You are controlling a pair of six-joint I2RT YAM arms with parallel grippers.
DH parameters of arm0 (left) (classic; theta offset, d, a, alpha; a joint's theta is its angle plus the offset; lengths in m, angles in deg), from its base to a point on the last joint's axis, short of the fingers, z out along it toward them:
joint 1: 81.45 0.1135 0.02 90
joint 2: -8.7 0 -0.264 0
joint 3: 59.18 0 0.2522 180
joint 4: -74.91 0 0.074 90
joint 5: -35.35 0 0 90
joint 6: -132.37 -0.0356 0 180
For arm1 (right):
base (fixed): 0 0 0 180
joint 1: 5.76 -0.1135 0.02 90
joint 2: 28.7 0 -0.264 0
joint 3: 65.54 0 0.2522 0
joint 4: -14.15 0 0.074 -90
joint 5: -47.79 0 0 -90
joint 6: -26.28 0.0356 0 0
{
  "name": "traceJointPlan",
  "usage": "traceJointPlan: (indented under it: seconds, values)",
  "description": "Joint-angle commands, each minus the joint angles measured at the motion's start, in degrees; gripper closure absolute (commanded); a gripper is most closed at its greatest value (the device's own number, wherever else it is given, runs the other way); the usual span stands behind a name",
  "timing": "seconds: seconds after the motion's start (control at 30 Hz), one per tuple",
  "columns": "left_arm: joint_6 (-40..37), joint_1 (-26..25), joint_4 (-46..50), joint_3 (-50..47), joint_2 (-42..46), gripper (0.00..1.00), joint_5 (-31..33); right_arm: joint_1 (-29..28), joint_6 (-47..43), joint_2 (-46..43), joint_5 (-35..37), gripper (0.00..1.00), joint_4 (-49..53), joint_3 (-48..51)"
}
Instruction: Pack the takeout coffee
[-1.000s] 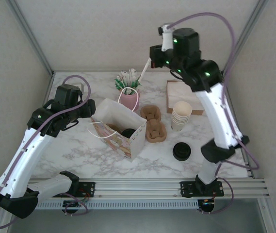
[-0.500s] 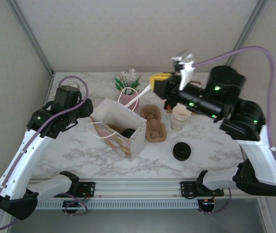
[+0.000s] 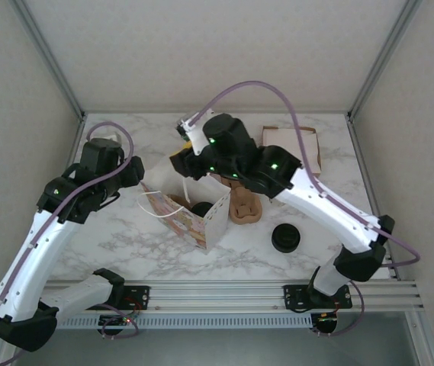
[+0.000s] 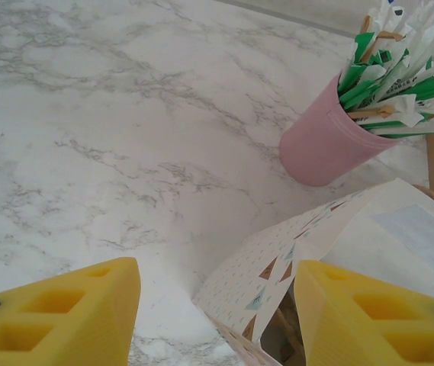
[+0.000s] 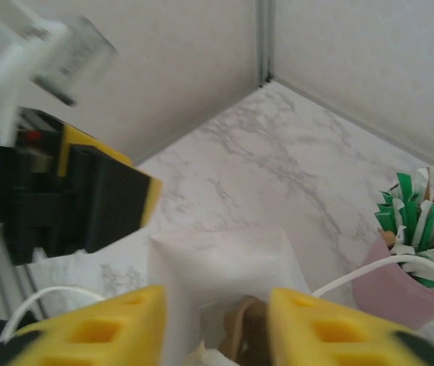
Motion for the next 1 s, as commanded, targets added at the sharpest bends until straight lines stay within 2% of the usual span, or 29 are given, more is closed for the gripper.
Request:
traceJointPlan:
  seconds: [0.0, 0.07, 0.13, 0.2, 0.3, 0.4, 0.57, 0.67, 0.77, 0.97]
  values:
    - [-0.1, -0.2, -0.1, -0.7, 0.7, 0.44, 1.3, -0.5, -0.8, 1.0, 5.7, 0.53, 0.3, -3.9]
    - [-0.2, -0.2, -0.3, -0.9, 0.6, 0.44, 1.7, -0.1, -1.5, 0.4, 8.7, 0.49, 0.8, -6.0]
    - [-0.2, -0.1, -0.5, -1.0, 0.7, 0.44, 1.7, 1.2, -1.2, -0.9, 11.6, 0.48, 0.9, -7.2]
    - [-0.3, -0.1, -0.8, -1.3, 0.8, 0.44, 1.6, 4.3, 0.2, -2.9, 12.9, 0.49, 0.9, -7.1]
    - [-0.3, -0.1, -1.0, -1.6, 0.8, 0.44, 1.8, 12.2, 5.0, -6.9, 13.2, 0.49, 0.8, -4.2]
    - [-0.2, 0.0, -1.0, -1.9, 0.9, 0.44, 1.7, 24.2, 9.8, -11.5, 8.8, 0.38, -0.7, 2.4]
    - [0.1, 0.3, -1.6, -2.0, 0.7, 0.44, 1.1, 46.2, 17.8, -12.1, -2.6, 0.33, -0.4, 12.5]
    - [0.3, 0.5, -1.7, -2.1, 0.5, 0.43, 0.8, 55.8, 23.0, -8.8, -9.2, 0.33, -1.3, 18.7]
    - [0.4, 0.7, -1.7, -2.3, 0.4, 0.43, 0.4, 60.2, 27.8, -4.6, -12.2, 0.36, -2.3, 24.1]
    - [0.6, 0.8, -2.2, -2.4, -0.1, 0.42, -0.4, 60.8, 37.4, -0.3, -16.4, 0.35, -10.6, 35.5]
